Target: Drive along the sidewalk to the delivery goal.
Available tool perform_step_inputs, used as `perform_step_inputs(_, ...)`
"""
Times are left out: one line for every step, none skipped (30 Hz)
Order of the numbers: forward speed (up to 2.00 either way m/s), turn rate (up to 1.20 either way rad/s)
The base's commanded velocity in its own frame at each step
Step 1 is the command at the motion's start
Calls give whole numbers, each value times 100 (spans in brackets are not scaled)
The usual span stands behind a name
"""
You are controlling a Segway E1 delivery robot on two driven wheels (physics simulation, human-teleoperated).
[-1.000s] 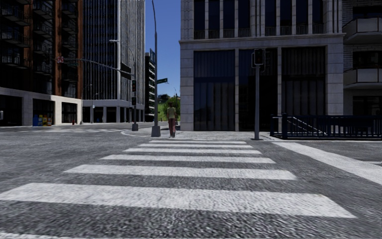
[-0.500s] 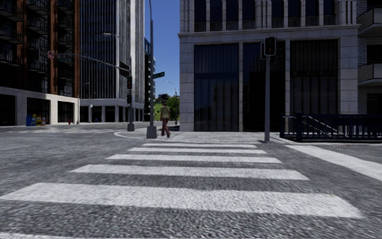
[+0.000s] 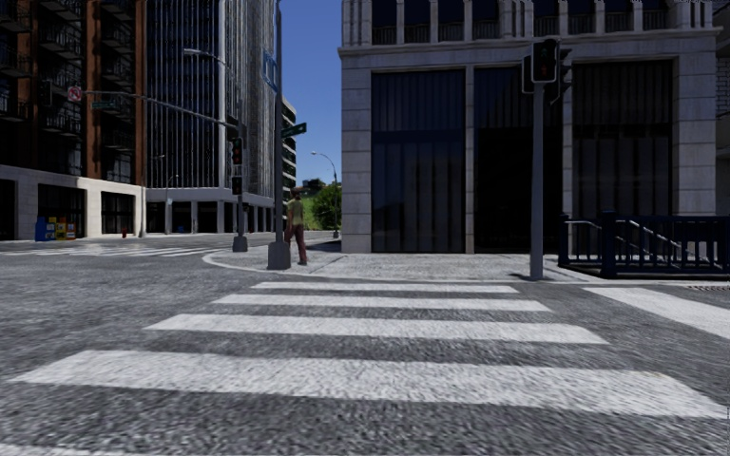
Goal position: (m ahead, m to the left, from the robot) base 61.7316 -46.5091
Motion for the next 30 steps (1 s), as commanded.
perform_step_inputs(200, 0)
perform_step_inputs(200, 0)
perform_step_inputs(200, 0)
perform_step_inputs(200, 0)
perform_step_inputs(200, 0)
perform_step_inputs(200, 0)
perform_step_inputs(200, 0)
perform_step_inputs(200, 0)
perform_step_inputs(200, 0)
perform_step_inputs(200, 0)
perform_step_inputs(200, 0)
perform_step_inputs(200, 0)
perform_step_inputs(200, 0)
perform_step_inputs(200, 0)
perform_step_inputs(200, 0)
perform_step_inputs(200, 0)
perform_step_inputs(200, 0)
perform_step_inputs(200, 0)
perform_step_inputs(200, 0)
perform_step_inputs(200, 0)
perform_step_inputs(200, 0)
perform_step_inputs(200, 0)
perform_step_inputs(200, 0)
perform_step_inputs(200, 0)
perform_step_inputs(200, 0)
perform_step_inputs(200, 0)
perform_step_inputs(200, 0)
perform_step_inputs(200, 0)
perform_step_inputs(200, 0)
perform_step_inputs(200, 0)
